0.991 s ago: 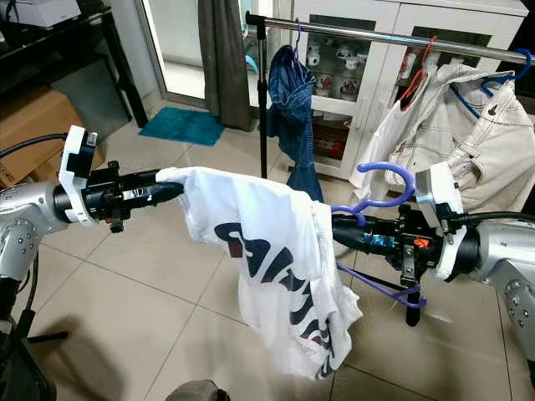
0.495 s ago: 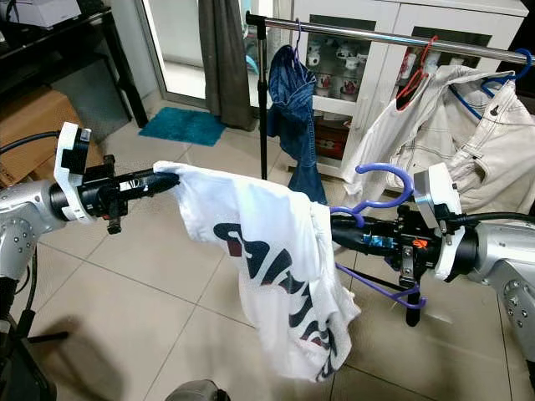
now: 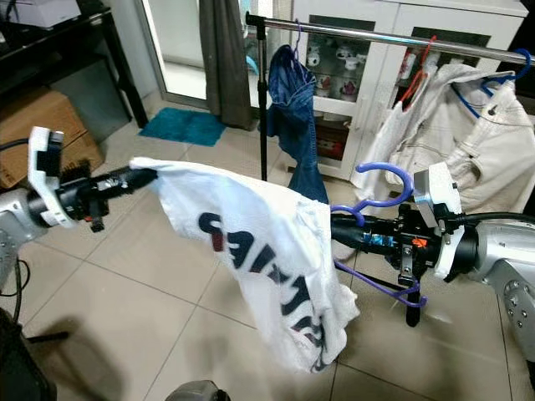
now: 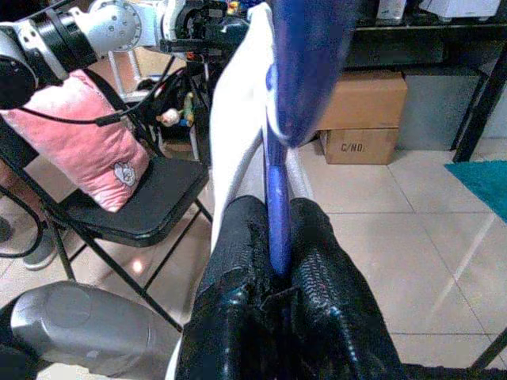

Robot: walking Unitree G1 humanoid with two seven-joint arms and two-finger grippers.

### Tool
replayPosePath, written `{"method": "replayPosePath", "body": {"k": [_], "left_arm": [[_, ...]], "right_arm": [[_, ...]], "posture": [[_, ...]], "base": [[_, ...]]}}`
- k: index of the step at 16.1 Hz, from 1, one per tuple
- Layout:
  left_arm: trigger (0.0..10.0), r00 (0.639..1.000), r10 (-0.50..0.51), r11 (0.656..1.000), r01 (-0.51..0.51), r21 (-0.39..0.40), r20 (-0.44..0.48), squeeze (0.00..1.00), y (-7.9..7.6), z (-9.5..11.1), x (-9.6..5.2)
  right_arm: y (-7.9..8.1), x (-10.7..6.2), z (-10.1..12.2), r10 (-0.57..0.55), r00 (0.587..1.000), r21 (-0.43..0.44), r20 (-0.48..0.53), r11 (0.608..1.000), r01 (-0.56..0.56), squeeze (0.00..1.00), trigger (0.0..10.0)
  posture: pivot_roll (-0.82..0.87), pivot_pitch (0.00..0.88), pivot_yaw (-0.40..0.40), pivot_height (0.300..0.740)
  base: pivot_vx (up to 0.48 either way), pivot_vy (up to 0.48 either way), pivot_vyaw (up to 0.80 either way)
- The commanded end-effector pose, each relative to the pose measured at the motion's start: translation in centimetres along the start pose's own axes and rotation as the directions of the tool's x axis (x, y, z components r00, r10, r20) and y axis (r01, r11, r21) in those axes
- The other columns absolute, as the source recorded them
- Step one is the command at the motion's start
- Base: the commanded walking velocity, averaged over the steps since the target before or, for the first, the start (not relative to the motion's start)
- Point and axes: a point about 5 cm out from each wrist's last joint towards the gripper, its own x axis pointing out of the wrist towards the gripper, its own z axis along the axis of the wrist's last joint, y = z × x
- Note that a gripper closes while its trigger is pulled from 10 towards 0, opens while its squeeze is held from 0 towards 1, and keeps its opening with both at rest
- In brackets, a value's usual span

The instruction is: Hang hanger

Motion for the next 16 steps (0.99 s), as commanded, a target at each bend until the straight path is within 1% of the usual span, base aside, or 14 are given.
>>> {"method": "replayPosePath", "body": {"k": [1,4,5,6,9,14,16], "left_arm": [[0.0,1.0,0.031,0.999,-0.031,0.02,0.003,0.0,0.1,0.4,-0.7],[0.0,0.998,0.067,0.998,-0.067,0.022,0.002,0.0,0.4,0.3,-1.2],[0.0,0.994,0.107,0.994,-0.107,0.026,0.004,0.0,0.7,0.2,-1.9],[0.0,0.992,0.124,0.992,-0.125,0.027,0.005,0.0,0.9,0.2,-2.1],[0.0,0.987,0.162,0.986,-0.162,0.035,0.006,0.0,1.3,0.2,-2.6],[0.0,0.969,0.249,0.967,-0.249,0.062,0.006,0.0,2.1,0.3,-3.5],[0.0,0.965,0.263,0.963,-0.263,0.065,0.009,0.0,2.3,0.3,-3.7]], "right_arm": [[-0.2,-0.1,0.8,-0.004,1.0,-0.042,0.011,0.999,0.005,0.0,10.0],[-0.3,-0.2,0.9,-0.004,1.0,-0.045,0.01,0.999,0.004,0.0,10.0],[-0.3,-0.2,0.9,-0.004,1.0,-0.047,0.009,0.999,0.004,0.0,10.0],[-0.3,-0.3,0.9,-0.004,1.0,-0.047,0.008,0.999,0.004,0.0,10.0],[-0.3,-0.3,0.9,-0.004,1.0,-0.047,0.007,0.999,0.004,0.0,10.0],[-0.3,-0.3,0.9,-0.003,1.0,-0.049,0.005,0.999,0.003,0.0,10.0],[-0.4,-0.3,1.0,-0.004,1.0,-0.05,0.006,0.999,0.004,0.0,10.0]], "posture": [[0.11,0.0,0.053,0.74],[0.11,0.0,0.05,0.74],[0.11,0.0,0.05,0.74],[0.11,0.0,0.048,0.74],[0.11,0.0,0.047,0.74],[0.11,0.0,0.044,0.74],[0.11,0.0,0.044,0.74]], "base": [[0.0,0.0,0.0],[0.0,0.0,0.0],[0.0,0.0,0.0],[0.0,0.0,0.0],[0.0,0.0,0.0],[0.0,0.0,0.0],[0.0,0.0,0.0]]}}
